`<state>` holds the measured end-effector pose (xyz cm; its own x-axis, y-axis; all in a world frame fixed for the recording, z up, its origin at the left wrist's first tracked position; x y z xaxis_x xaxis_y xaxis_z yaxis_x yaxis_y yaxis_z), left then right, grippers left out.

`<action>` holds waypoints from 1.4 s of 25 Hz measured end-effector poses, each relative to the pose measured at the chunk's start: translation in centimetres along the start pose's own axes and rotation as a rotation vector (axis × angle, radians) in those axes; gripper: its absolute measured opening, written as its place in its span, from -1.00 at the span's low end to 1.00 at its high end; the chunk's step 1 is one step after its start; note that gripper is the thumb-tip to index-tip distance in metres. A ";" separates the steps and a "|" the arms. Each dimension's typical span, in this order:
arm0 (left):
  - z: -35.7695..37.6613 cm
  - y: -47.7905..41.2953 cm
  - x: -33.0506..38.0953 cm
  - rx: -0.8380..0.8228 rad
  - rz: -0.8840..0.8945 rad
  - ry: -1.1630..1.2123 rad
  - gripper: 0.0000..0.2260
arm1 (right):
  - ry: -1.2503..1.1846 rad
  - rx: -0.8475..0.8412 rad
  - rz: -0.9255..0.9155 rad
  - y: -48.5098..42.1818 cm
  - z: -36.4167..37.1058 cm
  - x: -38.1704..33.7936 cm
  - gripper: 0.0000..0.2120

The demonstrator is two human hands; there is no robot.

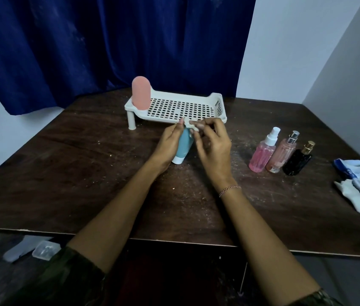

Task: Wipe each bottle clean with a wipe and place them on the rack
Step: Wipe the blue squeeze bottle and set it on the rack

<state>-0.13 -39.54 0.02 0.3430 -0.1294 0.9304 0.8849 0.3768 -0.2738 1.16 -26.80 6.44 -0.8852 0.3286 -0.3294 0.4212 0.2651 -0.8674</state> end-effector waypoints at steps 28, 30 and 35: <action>2.1 0.7 1.4 -0.150 0.133 -0.172 -0.64 | -0.032 0.035 0.152 -0.6 -0.8 2.3 -0.90; 2.2 0.8 1.3 -0.166 0.135 -0.165 -0.64 | -0.037 0.019 0.132 -0.4 -0.7 2.1 -0.89; 2.0 0.6 1.2 -0.168 0.132 -0.135 -0.62 | -0.111 0.022 0.133 -0.5 -0.5 2.3 -0.88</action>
<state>0.12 -37.60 1.45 0.4241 0.0387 0.9048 0.8789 0.2235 -0.4215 -0.98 -25.69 6.29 -0.8389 0.2568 -0.4798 0.5325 0.2053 -0.8211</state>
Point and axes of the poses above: each hand's wrist, its own y-axis away from the middle knuckle, its own z-axis out of the palm, x = y × z, the point moved 10 cm from there along -y, towards the middle knuckle, and after that the axes turned 7 degrees about y, right-handed, at the moved point
